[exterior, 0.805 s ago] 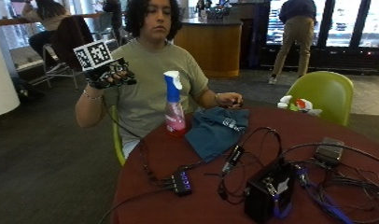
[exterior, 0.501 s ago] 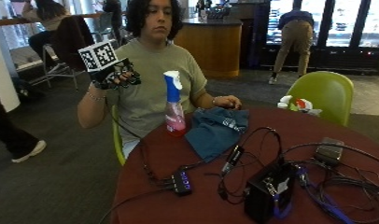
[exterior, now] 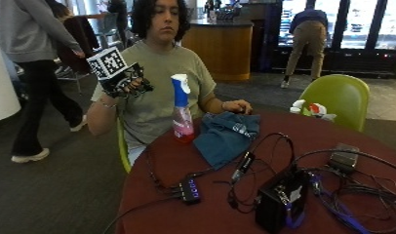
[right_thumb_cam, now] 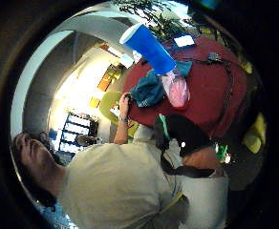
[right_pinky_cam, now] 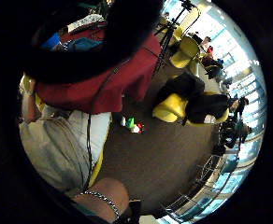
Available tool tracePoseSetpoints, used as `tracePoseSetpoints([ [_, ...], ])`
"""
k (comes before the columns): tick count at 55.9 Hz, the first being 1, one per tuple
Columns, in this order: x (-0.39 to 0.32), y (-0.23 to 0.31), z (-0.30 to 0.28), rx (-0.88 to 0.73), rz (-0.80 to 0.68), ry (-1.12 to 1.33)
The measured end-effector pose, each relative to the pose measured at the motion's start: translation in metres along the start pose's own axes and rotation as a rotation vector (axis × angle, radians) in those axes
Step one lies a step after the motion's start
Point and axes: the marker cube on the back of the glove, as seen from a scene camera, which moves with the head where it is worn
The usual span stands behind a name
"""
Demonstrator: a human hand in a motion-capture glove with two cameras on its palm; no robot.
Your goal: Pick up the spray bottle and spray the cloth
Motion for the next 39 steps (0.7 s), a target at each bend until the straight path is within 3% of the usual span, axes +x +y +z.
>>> tracePoseSetpoints([
  [9,-0.016,-0.005,0.019,0.031,0.053,-0.189],
  [15,-0.034,-0.02,0.036,0.17,0.066,-0.559],
  [20,-0.054,-0.039,0.057,0.295,0.099,-0.732],
  [23,-0.063,-0.056,0.066,0.357,0.199,-0.775],
  [28,-0.07,-0.07,0.08,0.44,0.179,-0.794],
  [32,-0.073,-0.082,0.085,0.477,0.292,-0.836],
  [39,-0.063,-0.111,0.096,0.584,0.263,-0.824],
])
